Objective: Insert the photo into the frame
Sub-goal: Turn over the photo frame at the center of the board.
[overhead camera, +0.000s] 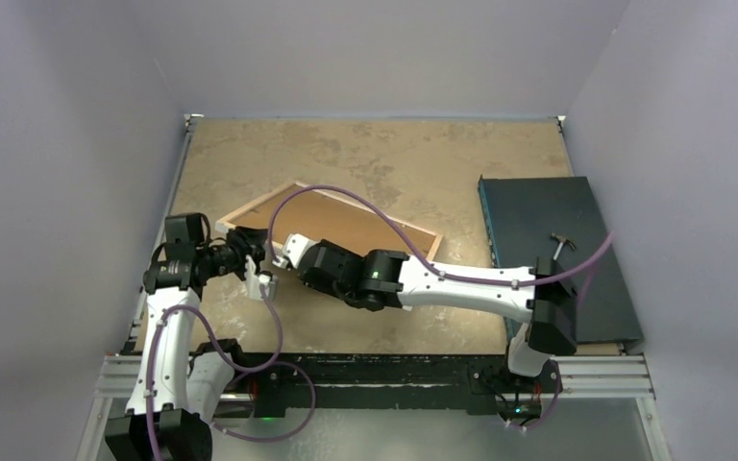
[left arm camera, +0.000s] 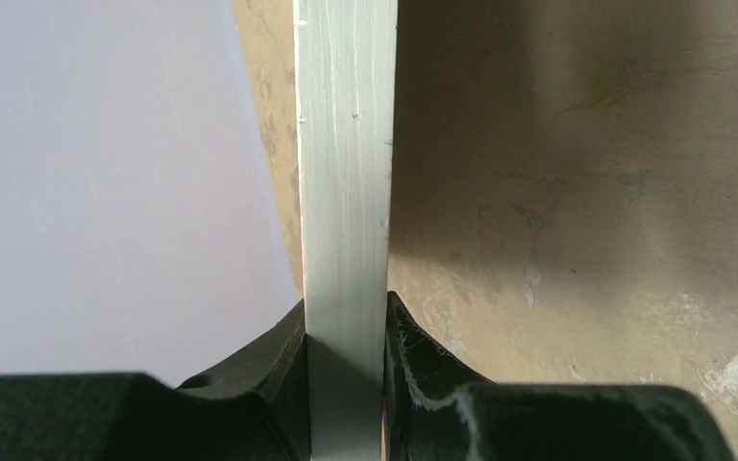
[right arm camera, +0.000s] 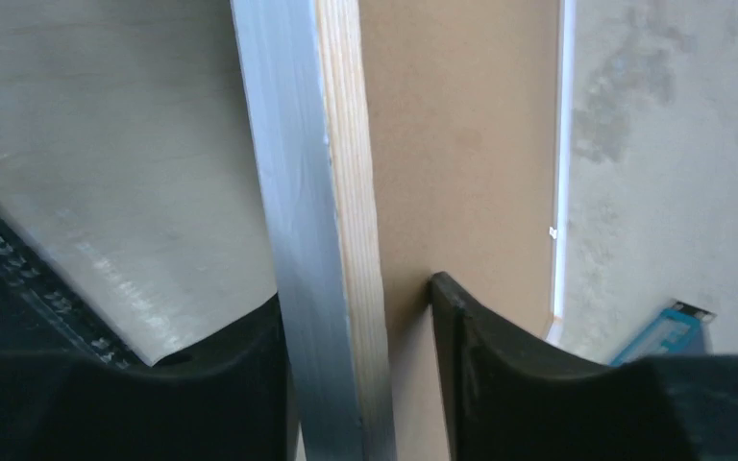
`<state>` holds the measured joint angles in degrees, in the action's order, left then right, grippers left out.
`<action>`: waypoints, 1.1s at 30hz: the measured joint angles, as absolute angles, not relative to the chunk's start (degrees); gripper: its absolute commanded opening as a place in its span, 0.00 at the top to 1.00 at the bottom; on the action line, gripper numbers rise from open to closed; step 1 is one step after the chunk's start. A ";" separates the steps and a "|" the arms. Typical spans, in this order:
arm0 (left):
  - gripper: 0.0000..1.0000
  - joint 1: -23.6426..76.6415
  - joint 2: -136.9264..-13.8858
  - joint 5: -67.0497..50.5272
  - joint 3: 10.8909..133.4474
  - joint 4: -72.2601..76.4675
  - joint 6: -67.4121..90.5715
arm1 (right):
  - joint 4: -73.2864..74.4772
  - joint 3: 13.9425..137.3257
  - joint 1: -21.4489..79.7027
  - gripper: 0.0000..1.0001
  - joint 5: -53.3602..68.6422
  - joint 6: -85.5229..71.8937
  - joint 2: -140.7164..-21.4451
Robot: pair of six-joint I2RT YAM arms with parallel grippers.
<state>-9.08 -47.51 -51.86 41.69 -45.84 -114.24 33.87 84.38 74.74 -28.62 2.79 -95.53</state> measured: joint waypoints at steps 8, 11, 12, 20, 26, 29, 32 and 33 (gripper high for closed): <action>0.47 -8.80 -47.51 -51.70 42.54 -41.95 -109.75 | 34.46 86.78 76.88 0.97 -39.51 7.44 -99.15; 0.32 -8.78 -46.68 -52.29 42.63 -37.65 -104.92 | 34.11 87.64 76.42 0.98 -40.75 6.79 -99.13; 0.29 -8.82 -46.28 -52.36 42.78 -36.14 -102.59 | 34.22 88.09 76.14 0.98 -40.80 6.50 -99.04; 0.22 -13.91 -46.85 -51.86 46.96 -23.42 -73.08 | 38.17 101.43 73.76 0.91 -37.71 1.65 -99.90; 0.21 -23.18 -52.36 -54.81 52.60 -16.91 -47.77 | 39.92 113.21 68.25 0.90 -26.98 -5.54 -101.25; 0.21 -25.36 -54.02 -55.92 54.76 -13.34 -36.29 | 39.00 112.84 61.67 0.93 -16.45 -8.69 -100.07; 0.20 -25.87 -54.57 -57.19 56.21 -11.29 -27.77 | 36.47 108.92 54.50 0.93 -10.44 -12.58 -97.54; 0.19 -25.87 -54.72 -57.91 56.80 -11.07 -24.77 | 35.64 107.20 52.84 0.93 -9.23 -13.56 -96.42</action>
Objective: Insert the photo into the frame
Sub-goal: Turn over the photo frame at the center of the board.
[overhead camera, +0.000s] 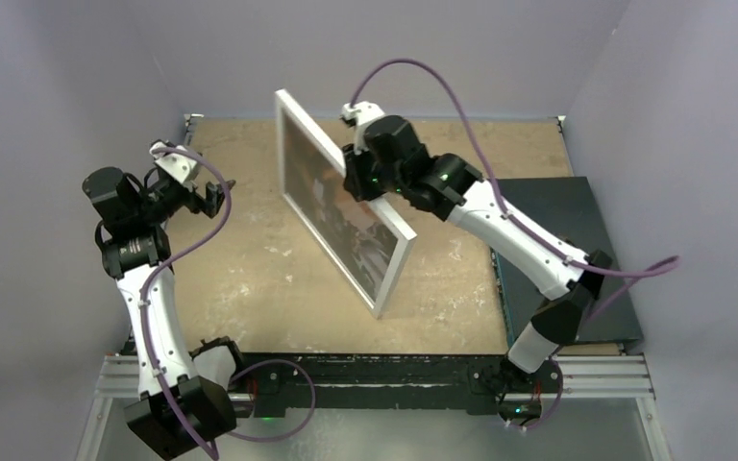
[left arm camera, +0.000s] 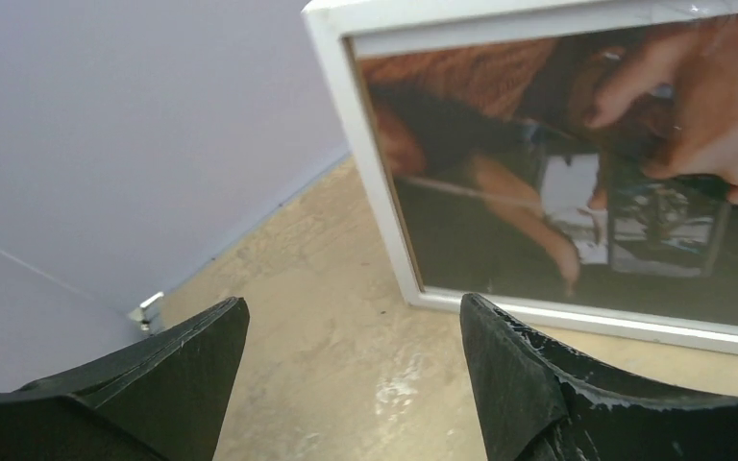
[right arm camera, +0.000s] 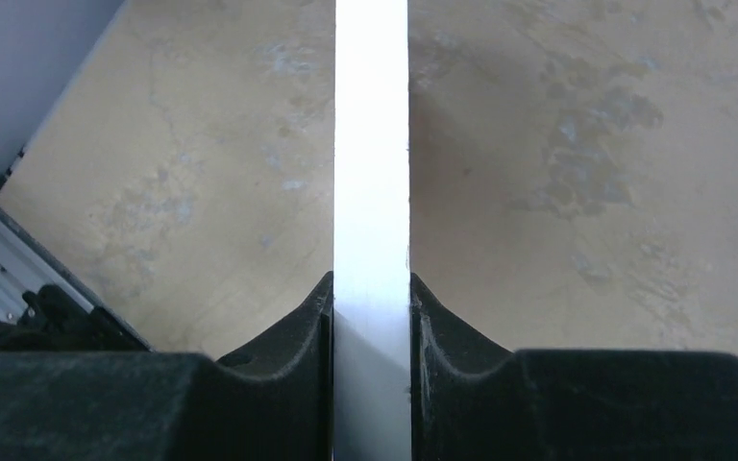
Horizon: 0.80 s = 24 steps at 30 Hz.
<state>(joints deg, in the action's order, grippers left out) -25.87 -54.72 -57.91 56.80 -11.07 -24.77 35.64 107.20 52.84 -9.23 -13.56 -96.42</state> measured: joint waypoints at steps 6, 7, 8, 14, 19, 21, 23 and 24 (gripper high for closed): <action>0.12 -25.87 -58.17 -58.83 61.98 -15.99 -22.00 | 29.32 95.42 42.94 0.90 -3.09 -19.03 -88.82; 0.12 -25.87 -59.72 -59.00 64.07 -18.37 -22.70 | 28.10 93.76 41.58 0.90 -1.76 -19.66 -87.92; 0.12 -25.87 -61.39 -59.02 66.15 -20.82 -23.64 | 26.74 92.03 40.29 0.90 -0.60 -20.32 -87.00; 0.15 -25.87 -70.63 -58.33 72.84 -34.96 -31.57 | 15.90 77.23 33.15 0.89 5.17 -25.91 -80.09; 0.17 -25.87 -72.53 -55.81 71.31 -42.06 -35.83 | 6.61 66.35 29.04 0.89 9.80 -29.91 -78.13; 0.18 -25.87 -72.53 -54.87 70.57 -43.53 -37.95 | 3.79 63.24 28.23 0.88 10.92 -31.00 -77.97; 0.18 -25.87 -72.42 -53.69 69.04 -44.42 -40.25 | 0.64 59.42 27.62 0.88 11.90 -32.40 -77.47; 0.18 -25.87 -72.38 -53.28 68.23 -44.69 -40.97 | -0.91 57.47 27.42 0.87 12.19 -33.17 -77.10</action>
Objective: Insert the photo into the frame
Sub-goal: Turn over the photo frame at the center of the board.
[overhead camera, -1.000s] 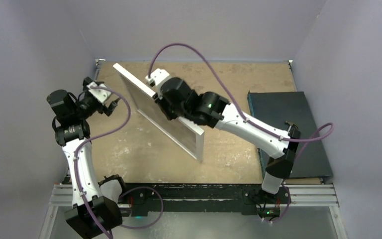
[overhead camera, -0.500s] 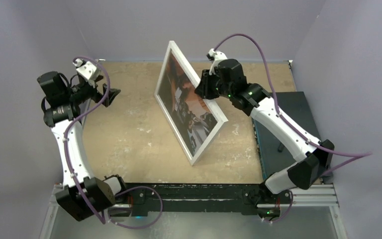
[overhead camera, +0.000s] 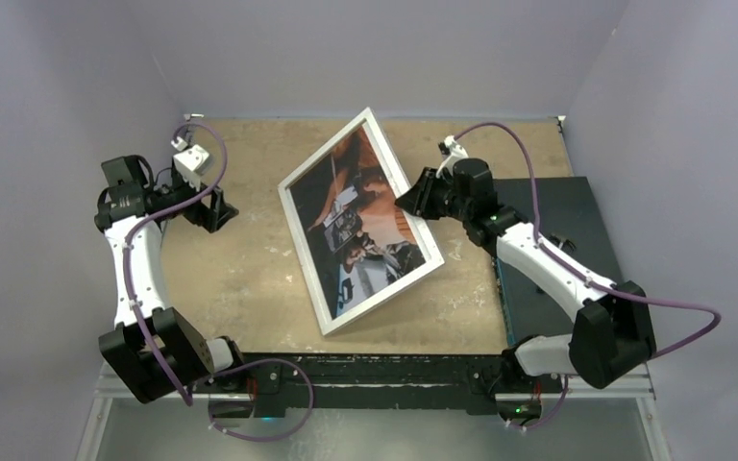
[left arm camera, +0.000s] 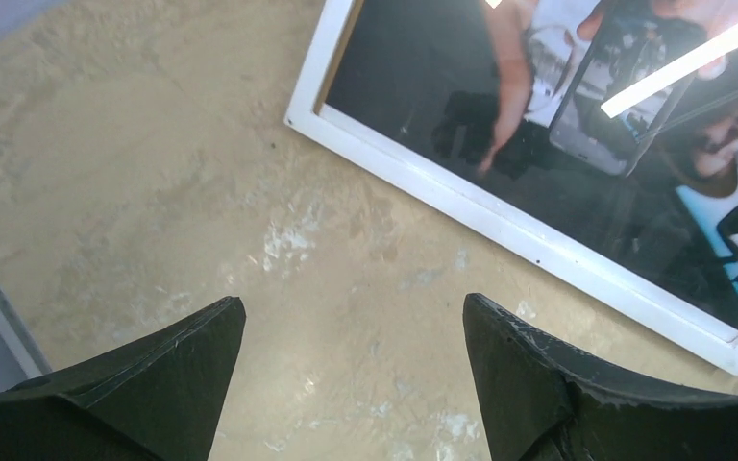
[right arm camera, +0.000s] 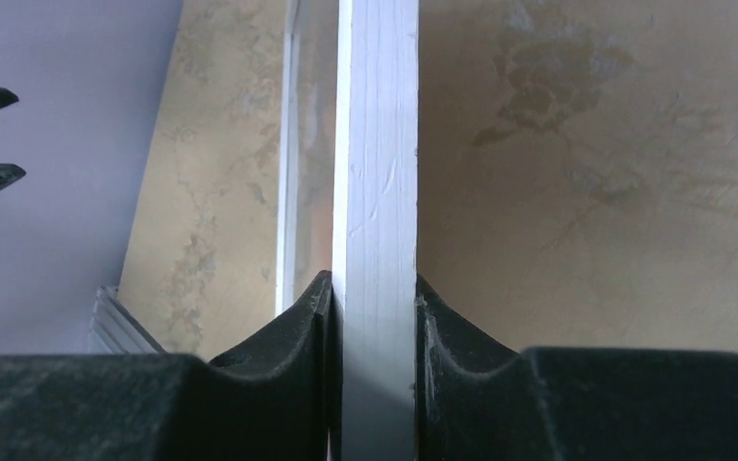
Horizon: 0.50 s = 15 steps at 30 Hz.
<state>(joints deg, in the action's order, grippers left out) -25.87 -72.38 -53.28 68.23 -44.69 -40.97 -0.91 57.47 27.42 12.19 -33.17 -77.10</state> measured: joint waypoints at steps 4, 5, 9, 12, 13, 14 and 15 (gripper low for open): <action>0.21 -25.87 -72.53 -51.42 64.38 -46.74 -44.88 | -6.94 49.65 27.27 0.82 12.45 -36.29 -75.11; 0.21 -25.87 -72.86 -51.07 63.92 -47.68 -45.91 | -8.84 47.18 27.27 0.79 12.38 -37.28 -74.35; 0.23 -25.87 -75.64 -49.95 63.79 -50.43 -49.25 | -14.02 40.05 27.27 0.68 11.07 -39.99 -72.97; 0.21 -25.87 -77.49 -49.19 63.70 -52.10 -50.94 | -17.63 36.23 27.31 0.59 9.19 -41.06 -72.97; 0.19 -25.87 -77.73 -48.99 63.44 -52.16 -51.40 | -18.50 34.98 27.38 0.57 7.99 -41.15 -72.99; 0.17 -25.87 -77.78 -48.82 63.11 -52.12 -51.64 | -19.09 34.06 27.38 0.55 7.03 -41.15 -73.08; 0.16 -25.87 -77.71 -48.62 62.50 -52.07 -51.64 | -19.97 32.82 27.38 0.53 5.82 -41.04 -73.28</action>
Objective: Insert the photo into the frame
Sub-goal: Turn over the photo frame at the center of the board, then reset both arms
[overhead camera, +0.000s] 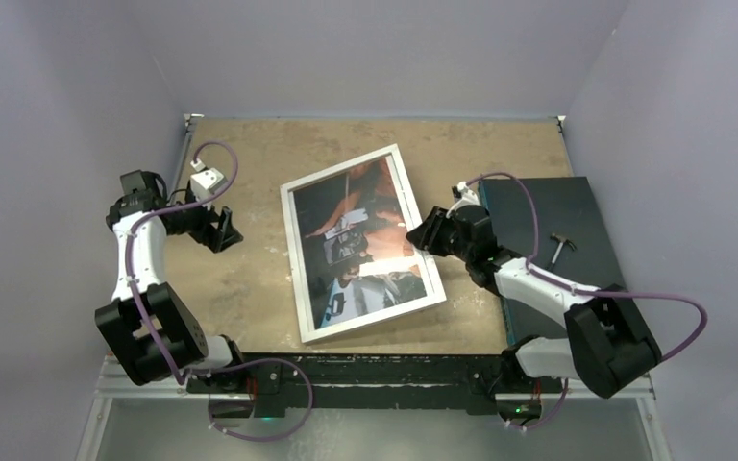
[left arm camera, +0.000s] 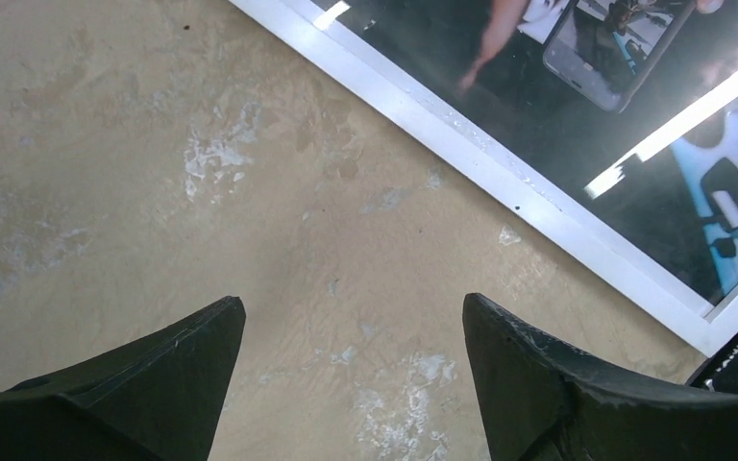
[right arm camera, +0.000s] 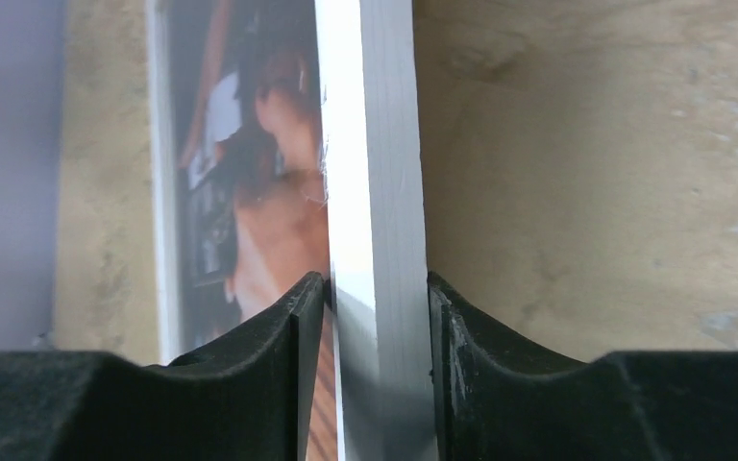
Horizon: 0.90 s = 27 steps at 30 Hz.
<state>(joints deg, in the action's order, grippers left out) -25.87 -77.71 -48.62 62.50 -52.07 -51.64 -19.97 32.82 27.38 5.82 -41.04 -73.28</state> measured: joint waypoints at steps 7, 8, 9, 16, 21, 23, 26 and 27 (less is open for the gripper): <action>0.08 -25.87 -75.75 -47.88 57.91 -48.64 -48.40 | -22.24 29.95 27.29 0.41 0.84 -40.36 -77.95; 0.08 -25.87 -75.09 -47.70 56.97 -47.51 -47.44 | -23.09 29.58 27.24 0.40 0.71 -40.38 -78.17; 0.07 -25.87 -74.41 -47.51 55.96 -46.30 -46.26 | -23.68 29.52 27.24 0.38 0.64 -40.40 -78.30; 0.05 -25.87 -72.95 -46.41 52.71 -42.41 -41.95 | -27.42 29.52 27.27 0.02 -1.04 -40.53 -78.76; 0.04 -25.23 -72.90 -45.87 50.81 -38.00 -36.56 | -24.62 30.68 26.92 0.01 -3.55 -39.53 -77.52; 0.03 -23.18 -72.71 -43.70 48.29 -33.34 -32.05 | -22.48 31.77 25.98 0.01 -4.84 -38.70 -74.91; 0.03 -16.67 -72.47 -38.89 43.03 -24.18 -25.12 | -18.85 34.39 23.97 0.01 -9.28 -37.21 -70.28; 0.03 -14.70 -72.47 -37.56 41.23 -21.04 -22.94 | -17.69 35.70 23.31 0.01 -11.70 -36.77 -69.10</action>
<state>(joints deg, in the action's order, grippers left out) -14.70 -72.47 -37.56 41.23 -21.04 -22.94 -17.69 35.70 23.31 -11.70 -36.77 -69.10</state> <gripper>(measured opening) 0.966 0.987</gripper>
